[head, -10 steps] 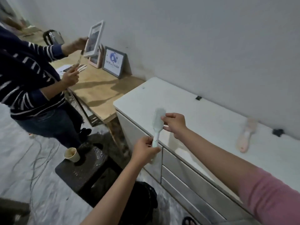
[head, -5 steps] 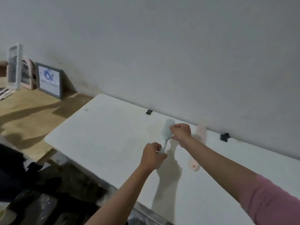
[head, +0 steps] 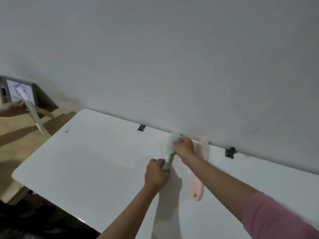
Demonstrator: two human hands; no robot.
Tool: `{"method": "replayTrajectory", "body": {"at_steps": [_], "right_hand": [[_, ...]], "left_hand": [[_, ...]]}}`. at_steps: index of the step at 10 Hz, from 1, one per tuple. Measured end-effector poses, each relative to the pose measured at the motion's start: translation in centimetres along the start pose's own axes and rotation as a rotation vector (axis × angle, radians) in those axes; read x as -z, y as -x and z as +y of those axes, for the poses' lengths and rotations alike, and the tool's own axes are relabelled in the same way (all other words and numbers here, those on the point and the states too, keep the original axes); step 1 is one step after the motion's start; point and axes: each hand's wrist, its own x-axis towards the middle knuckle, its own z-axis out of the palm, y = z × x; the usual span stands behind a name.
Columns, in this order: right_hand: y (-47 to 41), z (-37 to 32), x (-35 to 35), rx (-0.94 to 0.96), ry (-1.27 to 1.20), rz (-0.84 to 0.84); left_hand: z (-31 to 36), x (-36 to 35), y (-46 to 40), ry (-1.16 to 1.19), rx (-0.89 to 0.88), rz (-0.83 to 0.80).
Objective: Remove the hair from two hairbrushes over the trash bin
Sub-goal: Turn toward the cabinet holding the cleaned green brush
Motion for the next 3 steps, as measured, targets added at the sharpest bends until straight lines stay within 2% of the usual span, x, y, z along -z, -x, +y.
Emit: {"method": "replayTrajectory", "body": {"at_steps": [3], "right_hand": [[1.05, -0.79, 0.82, -0.026, -0.014, -0.017]], "left_hand": [[0.43, -0.18, -0.59, 0.023, 0.028, 0.014]]}}
